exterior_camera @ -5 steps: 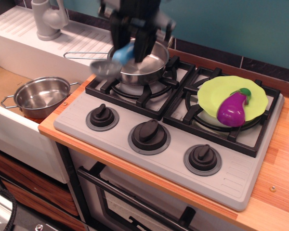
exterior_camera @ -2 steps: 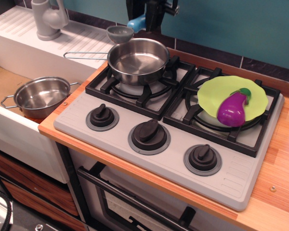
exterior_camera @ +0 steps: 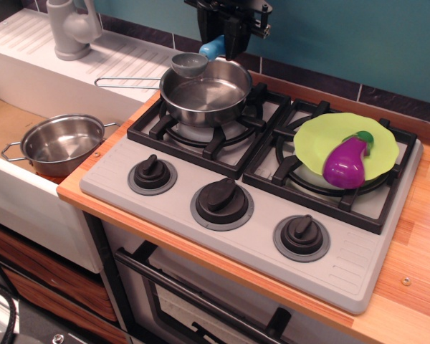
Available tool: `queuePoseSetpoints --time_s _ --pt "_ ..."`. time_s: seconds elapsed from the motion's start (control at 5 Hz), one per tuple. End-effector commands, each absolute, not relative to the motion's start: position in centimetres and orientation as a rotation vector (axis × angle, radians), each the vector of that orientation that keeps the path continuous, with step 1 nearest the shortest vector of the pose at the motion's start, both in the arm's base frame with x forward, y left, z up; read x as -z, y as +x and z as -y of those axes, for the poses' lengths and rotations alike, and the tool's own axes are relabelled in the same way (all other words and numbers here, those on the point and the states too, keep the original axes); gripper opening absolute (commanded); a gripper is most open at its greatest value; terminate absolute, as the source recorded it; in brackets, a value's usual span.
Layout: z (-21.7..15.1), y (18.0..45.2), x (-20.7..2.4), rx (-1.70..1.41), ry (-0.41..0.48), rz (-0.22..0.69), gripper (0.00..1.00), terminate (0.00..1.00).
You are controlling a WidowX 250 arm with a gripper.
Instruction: Put eggplant on plate and spoon in pot or pan on stove
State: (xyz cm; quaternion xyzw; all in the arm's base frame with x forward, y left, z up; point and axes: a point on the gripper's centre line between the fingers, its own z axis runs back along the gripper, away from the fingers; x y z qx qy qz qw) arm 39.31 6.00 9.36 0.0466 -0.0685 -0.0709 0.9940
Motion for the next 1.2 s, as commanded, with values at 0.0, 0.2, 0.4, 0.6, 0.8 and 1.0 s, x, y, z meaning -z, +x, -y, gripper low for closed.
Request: queuePoseSetpoints --time_s 0.0,0.2,0.4,0.6,0.8,1.0 --pt "-5.4 39.5 -10.8 0.137 0.103 0.175 1.0 0.0" --pt "-5.0 39.3 -11.5 0.133 0.105 0.164 1.0 0.0" --pt "-4.2 39.2 -12.4 0.129 0.112 0.157 1.0 0.0" --pt "-2.7 38.6 -13.8 0.119 0.125 0.147 1.0 0.0" --pt "0.2 37.3 -15.7 0.103 0.141 0.125 1.0 0.0" --pt "3.1 36.1 -17.1 0.083 0.141 0.106 1.0 1.0"
